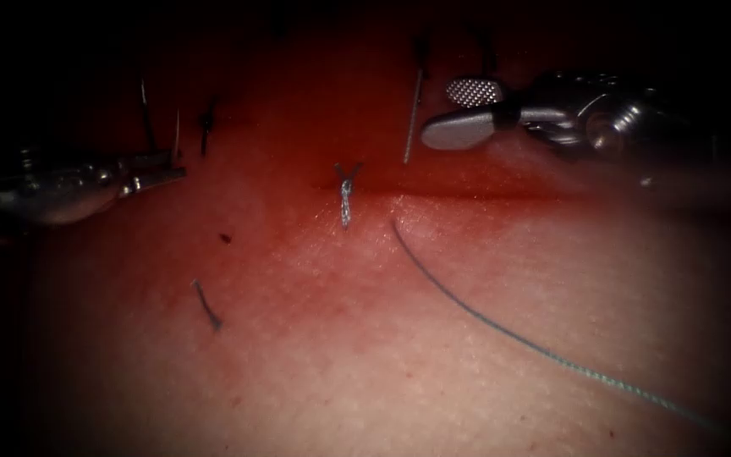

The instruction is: Wound Closure

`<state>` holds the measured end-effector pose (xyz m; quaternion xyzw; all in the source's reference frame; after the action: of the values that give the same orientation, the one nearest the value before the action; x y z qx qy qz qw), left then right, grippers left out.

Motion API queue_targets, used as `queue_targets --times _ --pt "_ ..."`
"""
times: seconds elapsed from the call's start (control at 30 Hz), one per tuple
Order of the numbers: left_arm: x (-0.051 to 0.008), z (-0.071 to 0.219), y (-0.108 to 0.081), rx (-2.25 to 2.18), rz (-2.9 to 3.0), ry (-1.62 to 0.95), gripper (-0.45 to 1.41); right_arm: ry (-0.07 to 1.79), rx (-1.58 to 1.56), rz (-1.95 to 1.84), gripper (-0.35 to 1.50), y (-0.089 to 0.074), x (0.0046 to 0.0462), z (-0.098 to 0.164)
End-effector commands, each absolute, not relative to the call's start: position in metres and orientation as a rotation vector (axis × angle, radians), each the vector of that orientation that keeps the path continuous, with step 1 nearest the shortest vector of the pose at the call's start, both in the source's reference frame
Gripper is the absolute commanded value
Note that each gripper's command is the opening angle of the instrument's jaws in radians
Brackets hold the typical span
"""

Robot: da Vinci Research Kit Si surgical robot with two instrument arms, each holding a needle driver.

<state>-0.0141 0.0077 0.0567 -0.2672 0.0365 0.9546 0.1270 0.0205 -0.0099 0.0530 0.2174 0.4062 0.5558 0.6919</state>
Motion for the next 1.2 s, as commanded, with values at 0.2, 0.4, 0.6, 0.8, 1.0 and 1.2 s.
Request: queue_targets --times 0.2,0.4,0.6,0.8,1.0,1.2 --pt "-0.0148 0.0568 0.0079 -0.771 2.779 0.107 -0.45 0.899 0.493 1.268 0.95 -0.0096 0.0226 0.0565" --pt "-0.0149 0.0569 0.0079 -0.770 2.780 0.104 -0.45 0.892 0.507 1.289 0.95 -0.0097 0.0233 0.0582" --pt "-0.0149 0.0569 0.0079 -0.773 2.780 0.101 -0.45 0.885 0.519 1.281 0.22 -0.0098 0.0236 0.0583" --pt "-0.0152 0.0569 0.0080 -0.781 2.770 0.091 -0.16 0.872 0.496 1.303 -0.35 -0.0091 0.0238 0.0581" --pt "-0.0154 0.0570 0.0081 -0.780 2.768 0.090 0.42 0.930 0.447 1.320 -0.35 -0.0068 0.0234 0.0557" --pt "-0.0155 0.0566 0.0080 -0.774 2.771 0.090 0.71 0.938 0.443 1.317 -0.35 -0.0065 0.0234 0.0552"
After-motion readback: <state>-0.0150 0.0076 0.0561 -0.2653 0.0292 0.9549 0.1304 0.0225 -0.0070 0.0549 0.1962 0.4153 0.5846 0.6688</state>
